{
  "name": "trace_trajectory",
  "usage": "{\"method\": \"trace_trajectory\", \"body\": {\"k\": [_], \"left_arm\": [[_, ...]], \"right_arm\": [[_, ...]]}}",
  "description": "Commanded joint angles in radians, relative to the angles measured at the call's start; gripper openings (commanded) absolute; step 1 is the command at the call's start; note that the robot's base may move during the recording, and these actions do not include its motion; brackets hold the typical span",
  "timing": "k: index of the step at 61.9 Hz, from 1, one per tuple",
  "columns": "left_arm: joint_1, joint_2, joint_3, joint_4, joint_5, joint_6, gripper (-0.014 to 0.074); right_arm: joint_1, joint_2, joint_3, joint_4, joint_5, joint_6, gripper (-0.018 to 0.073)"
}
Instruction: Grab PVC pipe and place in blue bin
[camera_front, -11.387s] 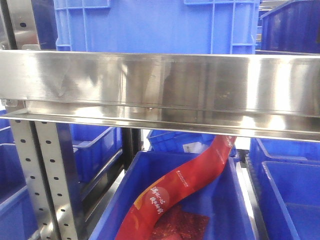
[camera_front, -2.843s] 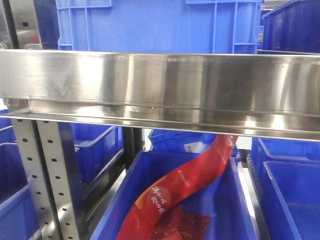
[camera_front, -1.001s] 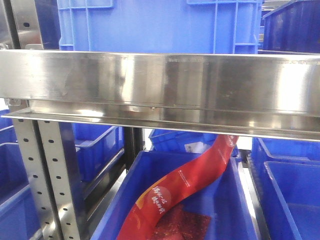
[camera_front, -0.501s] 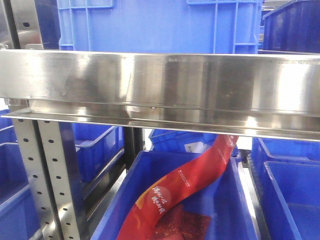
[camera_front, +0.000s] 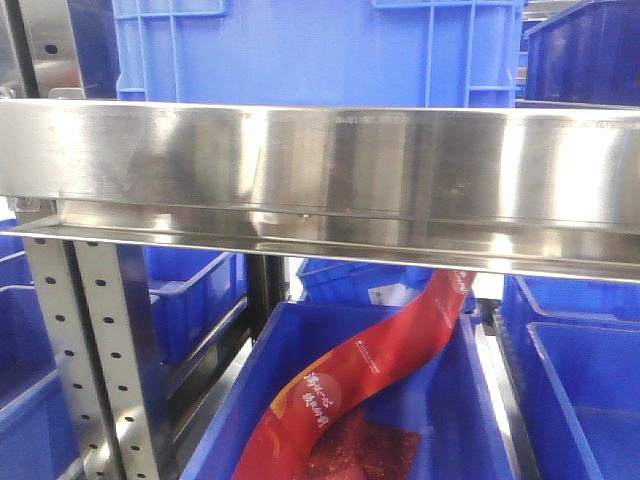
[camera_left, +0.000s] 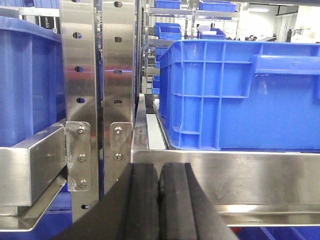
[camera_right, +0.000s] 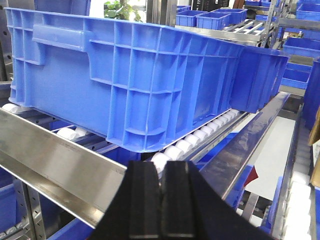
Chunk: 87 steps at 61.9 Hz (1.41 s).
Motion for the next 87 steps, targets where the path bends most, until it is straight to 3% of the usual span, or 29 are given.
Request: {"method": "trace_trajectory", "body": {"k": [1,74,87], "left_arm": [[0.005,-0.005,0.001,-0.007,-0.017,0.0,-0.0111],[0.042,-0.077,0.003,0.002,0.018,0.0,-0.0111],[0.092,-0.106,0.019,0.002,0.026,0.0,-0.0111]], "right_arm": [[-0.003,-0.006,0.005,-0.006,-0.024,0.001,-0.0162],[-0.003,-0.006,0.005,-0.006,-0.024,0.001,-0.0162],[-0.003,-0.006,0.005,-0.006,-0.024,0.001,-0.0162]]}}
